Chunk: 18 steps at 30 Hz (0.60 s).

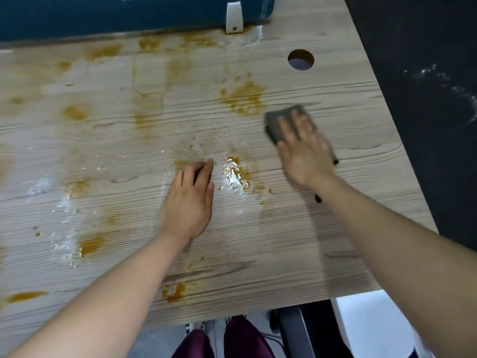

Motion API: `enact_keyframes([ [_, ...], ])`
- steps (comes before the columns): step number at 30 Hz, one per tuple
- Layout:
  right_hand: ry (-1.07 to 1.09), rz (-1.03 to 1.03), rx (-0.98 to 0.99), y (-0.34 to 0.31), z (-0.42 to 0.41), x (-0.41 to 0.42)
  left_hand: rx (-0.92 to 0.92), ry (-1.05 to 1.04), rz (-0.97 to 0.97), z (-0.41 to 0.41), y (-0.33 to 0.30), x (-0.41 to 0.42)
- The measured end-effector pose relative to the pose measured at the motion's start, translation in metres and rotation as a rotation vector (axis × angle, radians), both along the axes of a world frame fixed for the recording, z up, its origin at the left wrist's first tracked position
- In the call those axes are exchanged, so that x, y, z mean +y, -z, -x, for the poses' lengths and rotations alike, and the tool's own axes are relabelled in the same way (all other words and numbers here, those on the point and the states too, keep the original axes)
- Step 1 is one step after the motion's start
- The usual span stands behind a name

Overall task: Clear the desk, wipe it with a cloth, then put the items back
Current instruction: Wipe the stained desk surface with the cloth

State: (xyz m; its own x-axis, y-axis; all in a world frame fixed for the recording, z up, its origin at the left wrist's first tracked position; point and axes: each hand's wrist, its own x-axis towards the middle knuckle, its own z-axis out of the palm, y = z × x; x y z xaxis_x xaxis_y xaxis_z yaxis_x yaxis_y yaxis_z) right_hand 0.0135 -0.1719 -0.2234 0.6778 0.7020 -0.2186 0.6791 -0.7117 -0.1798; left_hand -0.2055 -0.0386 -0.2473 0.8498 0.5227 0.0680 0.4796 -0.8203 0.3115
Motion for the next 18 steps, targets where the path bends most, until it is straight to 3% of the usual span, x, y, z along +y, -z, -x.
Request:
enact_keyframes([
  [3, 0.269, 0.007, 0.007, 0.002, -0.020, -0.010, 0.007, 0.002, 0.003, 0.000, 0.001, 0.001],
  [5, 0.289, 0.026, -0.024, 0.003, -0.002, -0.001, 0.006, 0.005, -0.001, 0.000, 0.001, 0.001],
  [9, -0.014, -0.022, -0.014, 0.003, 0.071, 0.008, 0.010, 0.012, -0.001, -0.001, 0.000, 0.001],
  [12, -0.134, -0.021, 0.038, 0.000, 0.069, -0.010, 0.011, 0.024, -0.003, 0.000, -0.001, 0.001],
  [18, 0.335, 0.000, -0.001, 0.002, 0.025, -0.048, -0.003, 0.031, -0.001, 0.001, 0.001, 0.003],
])
